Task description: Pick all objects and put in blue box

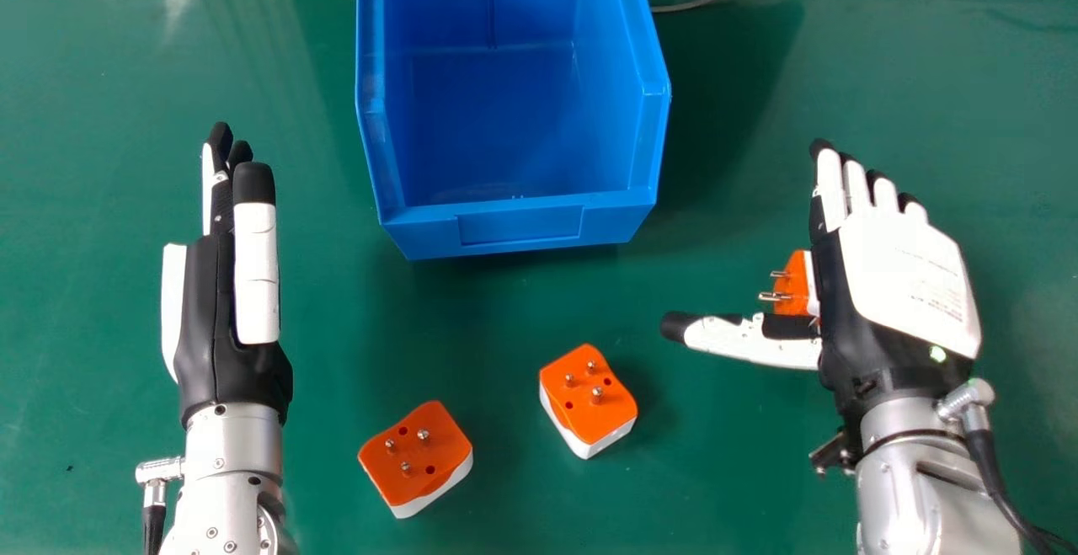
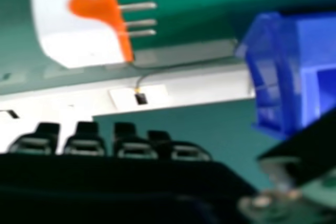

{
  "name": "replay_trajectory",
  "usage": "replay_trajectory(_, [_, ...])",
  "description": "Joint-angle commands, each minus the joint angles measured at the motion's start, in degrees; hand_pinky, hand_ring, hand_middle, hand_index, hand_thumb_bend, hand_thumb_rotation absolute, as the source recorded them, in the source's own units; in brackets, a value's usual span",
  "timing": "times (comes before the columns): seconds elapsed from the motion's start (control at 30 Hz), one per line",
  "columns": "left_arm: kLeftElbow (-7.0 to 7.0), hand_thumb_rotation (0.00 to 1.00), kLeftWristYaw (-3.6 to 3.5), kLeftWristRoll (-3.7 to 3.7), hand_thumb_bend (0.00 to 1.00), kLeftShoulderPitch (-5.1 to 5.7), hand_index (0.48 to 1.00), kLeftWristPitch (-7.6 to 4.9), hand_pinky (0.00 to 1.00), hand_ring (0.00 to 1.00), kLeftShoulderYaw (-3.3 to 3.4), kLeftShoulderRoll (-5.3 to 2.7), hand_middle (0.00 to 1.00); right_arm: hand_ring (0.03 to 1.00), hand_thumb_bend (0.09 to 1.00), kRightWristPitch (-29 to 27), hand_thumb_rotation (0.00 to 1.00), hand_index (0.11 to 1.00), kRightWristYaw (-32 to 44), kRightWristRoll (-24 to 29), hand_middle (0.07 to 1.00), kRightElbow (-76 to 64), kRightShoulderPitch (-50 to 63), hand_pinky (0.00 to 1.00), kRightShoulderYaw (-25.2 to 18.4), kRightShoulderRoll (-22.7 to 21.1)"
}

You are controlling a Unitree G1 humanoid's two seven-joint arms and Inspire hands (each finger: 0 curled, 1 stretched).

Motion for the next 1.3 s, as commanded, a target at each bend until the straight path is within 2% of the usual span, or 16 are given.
replay_trajectory(0.0, [-1.19,1.0,0.34,0.75,0.91,0.12,1.0,-0.63,1.0,1.0,-0.04,0.58,1.0,1.0,1.0,0.74,0.49,1.0,0.88,-2.77,1.0,-1.73,-0.98,1.0,0.74,-1.05])
replay_trajectory(0.03, [-1.21,1.0,0.27,0.74,0.91,0.11,1.0,-0.58,1.0,1.0,-0.03,0.63,1.0,1.0,1.0,0.92,0.45,1.0,1.48,-3.48,1.0,-1.81,-1.02,1.0,1.01,-1.27])
replay_trajectory(0.1, [-1.38,1.0,0.07,0.66,0.91,0.14,1.0,-0.44,1.0,1.0,-0.02,0.66,1.0,1.0,1.0,1.25,0.45,1.0,3.08,-5.34,1.0,-1.97,-1.1,1.0,1.74,-2.06])
replay_trajectory(0.2, [-1.3,1.0,0.1,0.52,0.91,0.14,1.0,-0.64,1.0,1.0,0.07,0.48,1.0,1.0,1.0,1.82,0.39,1.0,4.94,-8.42,1.0,-1.85,-1.26,1.0,2.75,-2.93])
replay_trajectory(0.33, [-1.62,1.0,-0.22,-0.04,0.91,0.12,1.0,0.0,1.0,1.0,0.08,0.34,1.0,1.0,1.0,2.1,0.35,1.0,5.65,-11.57,1.0,-1.05,-1.42,1.0,3.36,-3.24])
replay_trajectory(0.4, [-2.07,1.0,-0.26,-0.09,0.91,0.18,1.0,0.66,1.0,1.0,-0.03,0.28,1.0,1.0,1.0,2.04,0.31,1.0,5.1,-12.5,1.0,-0.23,-1.58,1.0,3.51,-3.46])
replay_trajectory(0.43, [-2.17,1.0,-0.18,0.11,0.91,0.21,1.0,0.73,1.0,1.0,-0.08,0.3,1.0,1.0,1.0,1.9,0.31,1.0,4.7,-12.78,1.0,0.24,-1.68,1.0,3.51,-3.6])
replay_trajectory(0.53, [-2.13,1.0,-0.13,0.23,0.9,0.28,1.0,0.4,1.0,1.0,-0.18,0.15,1.0,1.0,1.0,1.18,0.28,1.0,3.75,-13.2,1.0,1.44,-2.05,1.0,3.47,-4.52])
replay_trajectory(0.7, [-1.98,1.0,-0.4,-0.2,0.9,0.32,1.0,0.16,1.0,1.0,-0.26,-0.11,1.0,1.0,1.0,0.35,0.26,1.0,5.77,-16.34,1.0,2.82,-2.97,1.0,4.05,-7.49])
replay_trajectory(0.77, [-2.29,1.0,-0.72,-0.56,0.9,0.46,1.0,0.25,1.0,1.0,-0.4,-0.17,1.0,1.0,1.0,0.29,0.26,1.0,6.22,-16.97,1.0,3.3,-3.31,1.0,4.01,-8.14])
replay_trajectory(0.9, [-2.91,1.0,-0.42,-0.13,0.9,0.79,1.0,0.61,1.0,1.0,-0.71,-0.21,1.0,1.0,1.0,0.35,0.24,1.0,7.5,-18.34,1.0,4.88,-4.52,1.0,3.9,-9.58])
replay_trajectory(1.03, [-3.31,1.0,-0.84,-0.67,0.9,0.95,1.0,1.21,1.0,1.0,-0.76,-0.19,1.0,1.0,1.0,-0.2,0.23,1.0,8.89,-18.73,1.0,6.18,-5.53,1.0,3.74,-10.62])
replay_trajectory(1.1, [-2.97,1.0,-0.09,-0.3,0.9,0.83,1.0,0.31,1.0,1.0,-0.7,-0.68,1.0,1.0,1.0,-0.61,0.23,1.0,9.42,-18.73,1.0,6.92,-6.06,1.0,3.66,-11.18])
replay_trajectory(1.13, [-2.79,1.0,0.02,-0.32,0.89,0.76,1.0,0.04,1.0,1.0,-0.7,-0.81,1.0,1.0,1.0,-0.76,0.23,1.0,9.72,-18.74,1.0,7.21,-6.29,1.0,3.68,-11.44])
replay_trajectory(1.27, [-2.74,1.0,-0.37,-0.54,0.89,0.71,1.0,0.37,1.0,1.0,-0.84,-0.78,1.0,1.0,1.0,-2.32,0.22,1.0,9.85,-17.56,1.0,8.64,-7.65,1.0,3.8,-12.66])
